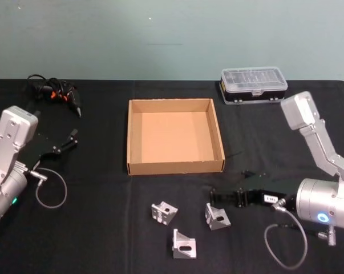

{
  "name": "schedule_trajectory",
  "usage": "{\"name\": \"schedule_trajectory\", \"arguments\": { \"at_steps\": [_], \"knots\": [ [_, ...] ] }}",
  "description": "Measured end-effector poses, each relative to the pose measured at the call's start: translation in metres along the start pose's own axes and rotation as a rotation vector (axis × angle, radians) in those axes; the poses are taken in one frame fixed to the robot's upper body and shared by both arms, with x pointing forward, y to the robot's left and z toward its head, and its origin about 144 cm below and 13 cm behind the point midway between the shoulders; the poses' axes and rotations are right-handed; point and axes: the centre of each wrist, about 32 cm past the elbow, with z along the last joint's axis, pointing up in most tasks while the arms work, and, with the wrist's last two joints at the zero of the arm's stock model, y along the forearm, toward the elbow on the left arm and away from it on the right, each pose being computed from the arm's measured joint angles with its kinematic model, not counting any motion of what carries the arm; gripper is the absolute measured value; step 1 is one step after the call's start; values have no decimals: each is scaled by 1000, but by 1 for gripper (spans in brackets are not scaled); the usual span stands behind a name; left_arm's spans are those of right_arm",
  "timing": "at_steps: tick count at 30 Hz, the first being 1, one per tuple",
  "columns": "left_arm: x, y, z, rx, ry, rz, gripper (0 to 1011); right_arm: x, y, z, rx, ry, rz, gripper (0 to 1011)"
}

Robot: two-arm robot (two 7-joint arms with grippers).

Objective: Use one hand to pick up the angle iron from the table and place it into the box.

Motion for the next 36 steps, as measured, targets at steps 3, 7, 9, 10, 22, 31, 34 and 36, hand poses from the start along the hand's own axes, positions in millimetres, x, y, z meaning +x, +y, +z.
{"name": "schedule_trajectory", "arguments": {
  "at_steps": [3,7,9,10,22,31,34,36],
  "knots": [
    [0,0,0,0,0,0,1011,-2,-1,2,-42,4,8,1003],
    [0,0,0,0,0,0,1011,-5,0,6,-113,1,15,1003],
    [0,0,0,0,0,0,1011,-5,2,7,-131,-2,18,1003],
    [0,0,0,0,0,0,1011,-5,4,8,-145,-4,17,1003],
    [0,0,0,0,0,0,1011,0,23,10,-217,-11,6,1003],
    [0,0,0,0,0,0,1011,1,29,12,-245,-17,13,1003],
    [0,0,0,0,0,0,1011,1,30,12,-257,-18,13,1003],
    [0,0,0,0,0,0,1011,0,30,12,-262,-19,14,1003]
  ]
}}
